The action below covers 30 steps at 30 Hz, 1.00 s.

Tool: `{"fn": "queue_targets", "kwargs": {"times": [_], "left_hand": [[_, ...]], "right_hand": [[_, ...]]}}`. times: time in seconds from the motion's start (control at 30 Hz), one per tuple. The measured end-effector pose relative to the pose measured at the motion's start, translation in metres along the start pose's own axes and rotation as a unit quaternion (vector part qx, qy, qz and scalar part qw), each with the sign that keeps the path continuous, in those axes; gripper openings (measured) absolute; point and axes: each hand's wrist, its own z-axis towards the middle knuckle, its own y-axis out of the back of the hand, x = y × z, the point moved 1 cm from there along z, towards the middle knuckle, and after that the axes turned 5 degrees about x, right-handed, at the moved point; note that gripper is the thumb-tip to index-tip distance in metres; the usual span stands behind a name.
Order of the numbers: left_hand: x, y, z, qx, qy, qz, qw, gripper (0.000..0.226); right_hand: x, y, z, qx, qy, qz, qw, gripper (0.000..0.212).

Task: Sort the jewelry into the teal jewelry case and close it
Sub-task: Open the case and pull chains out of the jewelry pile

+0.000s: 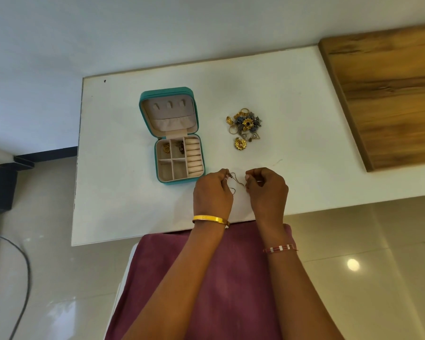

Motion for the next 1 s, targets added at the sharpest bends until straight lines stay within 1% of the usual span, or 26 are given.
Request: {"fn": "queue_targets", "kwargs": {"times": [0.13,0.3,0.37,0.47,0.53,0.6,0.73,0.83,1.0], "left_hand": [[0.006,0.009,-0.007,-0.001,0.002,0.010,1.000,0.031],[0.020,0.033,-0.016,-0.051,-0.008,-0.062,0.997,0.026],[0.029,0.044,-0.017,-0.086,-0.020,-0.084,0.993,0.023],[0.049,0.056,-0.015,-0.168,-0.027,-0.101,0.980,0.021],[0.061,0.056,-0.015,-0.226,-0.026,-0.105,0.968,0.023],[0.071,0.054,-0.014,-0.252,-0.004,-0.107,0.962,0.025],[0.080,0.049,-0.006,-0.227,0.050,-0.116,0.966,0.034],[0.083,0.049,-0.004,-0.211,0.063,-0.126,0.967,0.035],[0.084,0.049,-0.004,-0.198,0.073,-0.135,0.968,0.036]], "right_hand": [[0.004,-0.001,-0.005,0.006,0.053,-0.095,0.994,0.019],[0.014,-0.003,-0.010,-0.033,0.134,-0.143,0.980,0.019],[0.020,-0.005,-0.013,-0.031,0.161,-0.138,0.977,0.018],[0.036,-0.020,-0.018,0.011,0.203,-0.127,0.971,0.018],[0.048,-0.033,-0.017,0.043,0.232,-0.149,0.960,0.017],[0.063,-0.049,-0.011,0.068,0.262,-0.188,0.944,0.017],[0.081,-0.080,0.009,0.099,0.292,-0.291,0.906,0.025],[0.085,-0.096,0.022,0.115,0.288,-0.366,0.877,0.025],[0.094,-0.104,0.023,0.129,0.256,-0.433,0.855,0.029]]}}
